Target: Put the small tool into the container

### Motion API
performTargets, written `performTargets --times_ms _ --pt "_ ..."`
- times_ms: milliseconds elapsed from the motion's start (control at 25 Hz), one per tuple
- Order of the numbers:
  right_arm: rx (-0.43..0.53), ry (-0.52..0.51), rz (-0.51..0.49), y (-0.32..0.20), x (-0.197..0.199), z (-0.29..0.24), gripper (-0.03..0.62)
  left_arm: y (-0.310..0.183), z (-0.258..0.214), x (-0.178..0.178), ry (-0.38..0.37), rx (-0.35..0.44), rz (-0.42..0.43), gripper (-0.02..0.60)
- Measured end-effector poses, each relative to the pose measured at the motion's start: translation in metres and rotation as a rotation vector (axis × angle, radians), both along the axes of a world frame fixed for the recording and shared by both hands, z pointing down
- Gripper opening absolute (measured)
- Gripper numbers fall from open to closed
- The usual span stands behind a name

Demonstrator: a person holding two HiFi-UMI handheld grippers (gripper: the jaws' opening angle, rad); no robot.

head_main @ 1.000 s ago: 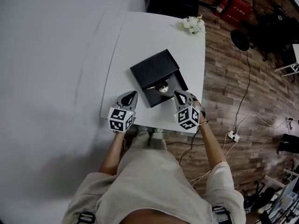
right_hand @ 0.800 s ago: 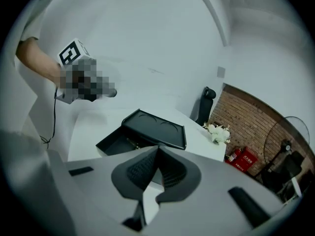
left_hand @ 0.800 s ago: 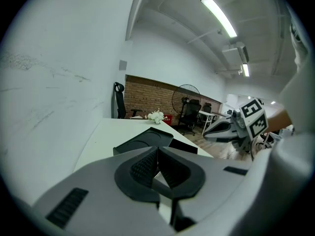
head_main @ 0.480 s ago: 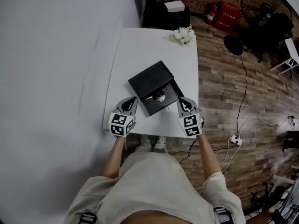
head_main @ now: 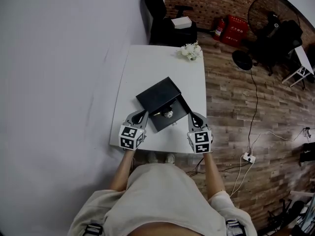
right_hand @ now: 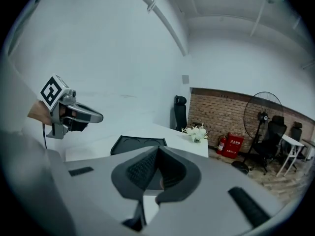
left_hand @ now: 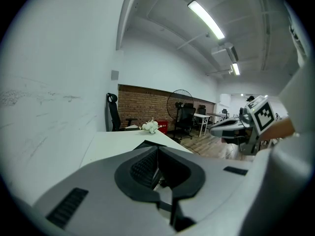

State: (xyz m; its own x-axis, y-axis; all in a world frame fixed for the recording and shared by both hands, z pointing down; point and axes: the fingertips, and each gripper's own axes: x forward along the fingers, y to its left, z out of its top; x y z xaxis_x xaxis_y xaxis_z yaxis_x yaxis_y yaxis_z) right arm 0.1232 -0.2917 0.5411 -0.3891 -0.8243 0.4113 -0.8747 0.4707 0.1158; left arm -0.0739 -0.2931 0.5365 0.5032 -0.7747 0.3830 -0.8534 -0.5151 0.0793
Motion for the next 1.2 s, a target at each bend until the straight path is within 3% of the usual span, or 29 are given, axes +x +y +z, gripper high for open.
performTargets --times_ms 320,1200 --pt "0.019 -0.1 0.086 0.013 0.016 -0.015 0.0 0.012 -0.004 0.014 -0.015 0.006 0.036 0.011" --pt "-0.006 -0.097 0.104 0.03 0.018 -0.007 -0.002 0.016 0.0 0.02 0.015 -0.004 0.033 0.011"
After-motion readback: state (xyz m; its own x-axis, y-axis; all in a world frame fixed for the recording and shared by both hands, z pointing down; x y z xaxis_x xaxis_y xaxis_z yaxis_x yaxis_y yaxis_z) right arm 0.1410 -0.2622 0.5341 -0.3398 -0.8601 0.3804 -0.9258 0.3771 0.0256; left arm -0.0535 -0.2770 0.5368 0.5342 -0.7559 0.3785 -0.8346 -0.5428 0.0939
